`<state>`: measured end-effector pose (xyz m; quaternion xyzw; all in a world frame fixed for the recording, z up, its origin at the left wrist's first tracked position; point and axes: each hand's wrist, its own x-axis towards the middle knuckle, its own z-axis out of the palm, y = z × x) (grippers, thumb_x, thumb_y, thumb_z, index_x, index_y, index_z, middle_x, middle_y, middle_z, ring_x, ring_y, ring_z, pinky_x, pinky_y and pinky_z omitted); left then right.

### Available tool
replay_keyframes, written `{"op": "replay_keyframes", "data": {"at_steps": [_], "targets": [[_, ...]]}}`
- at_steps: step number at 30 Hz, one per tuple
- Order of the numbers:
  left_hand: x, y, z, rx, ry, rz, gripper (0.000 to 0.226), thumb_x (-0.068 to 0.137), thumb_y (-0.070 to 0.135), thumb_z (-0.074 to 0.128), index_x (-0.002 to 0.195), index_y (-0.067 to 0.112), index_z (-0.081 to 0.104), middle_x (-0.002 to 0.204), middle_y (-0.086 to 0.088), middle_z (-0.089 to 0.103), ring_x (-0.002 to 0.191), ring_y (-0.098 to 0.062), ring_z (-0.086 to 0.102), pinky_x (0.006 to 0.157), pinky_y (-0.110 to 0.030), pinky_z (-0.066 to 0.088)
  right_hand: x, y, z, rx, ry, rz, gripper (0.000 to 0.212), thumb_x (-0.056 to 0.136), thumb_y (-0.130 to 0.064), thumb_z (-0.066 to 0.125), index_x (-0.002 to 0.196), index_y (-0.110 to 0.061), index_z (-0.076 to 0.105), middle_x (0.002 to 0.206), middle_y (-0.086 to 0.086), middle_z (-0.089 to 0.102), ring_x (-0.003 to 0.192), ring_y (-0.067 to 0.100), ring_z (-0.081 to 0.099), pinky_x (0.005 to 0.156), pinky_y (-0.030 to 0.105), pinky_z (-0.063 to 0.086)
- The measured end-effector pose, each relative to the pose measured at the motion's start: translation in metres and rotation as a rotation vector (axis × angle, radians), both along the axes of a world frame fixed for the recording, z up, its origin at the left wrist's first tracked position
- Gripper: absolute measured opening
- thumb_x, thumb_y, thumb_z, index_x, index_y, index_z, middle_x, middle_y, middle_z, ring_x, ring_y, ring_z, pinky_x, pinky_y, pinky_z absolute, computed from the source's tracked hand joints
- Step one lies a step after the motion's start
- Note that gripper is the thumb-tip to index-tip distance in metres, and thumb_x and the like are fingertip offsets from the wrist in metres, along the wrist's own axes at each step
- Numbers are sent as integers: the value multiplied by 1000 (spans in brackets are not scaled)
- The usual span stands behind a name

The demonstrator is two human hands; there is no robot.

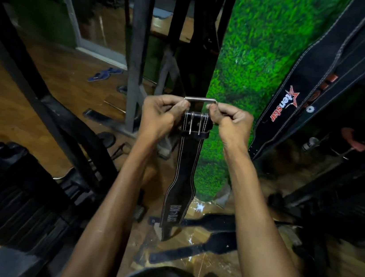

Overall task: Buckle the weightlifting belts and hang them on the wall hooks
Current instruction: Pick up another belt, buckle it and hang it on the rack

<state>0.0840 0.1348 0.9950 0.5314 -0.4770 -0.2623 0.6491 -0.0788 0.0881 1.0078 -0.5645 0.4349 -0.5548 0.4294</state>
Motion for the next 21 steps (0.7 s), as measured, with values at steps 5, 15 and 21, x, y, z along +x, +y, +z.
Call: {"op": "replay_keyframes", "data": {"at_steps": [5,15,21], "targets": [[-21,-46,36,-63,-46,-102,10,90,13,73,90,5,78,84,-11,75,73,-8,65,68,-24,51,-33,-28,30,-69,59,-85,12,90,-7,75,97,1,81,84,5,77,69,-3,64,69,20,50],[-84,-164,166,-306,-274,-111,10,88,27,73,83,19,78,77,-5,77,68,-9,65,66,-26,51,-106,-125,146,-338,103,-285,14,83,-24,82,93,-15,83,74,-9,76,68,3,67,76,39,61],[-120,-214,248,-447,-426,2,14,92,23,69,79,19,72,63,11,66,57,5,55,56,-21,44,-137,-165,227,-614,272,-431,28,82,-36,75,109,-41,77,81,-17,72,66,3,65,67,33,58]]}}
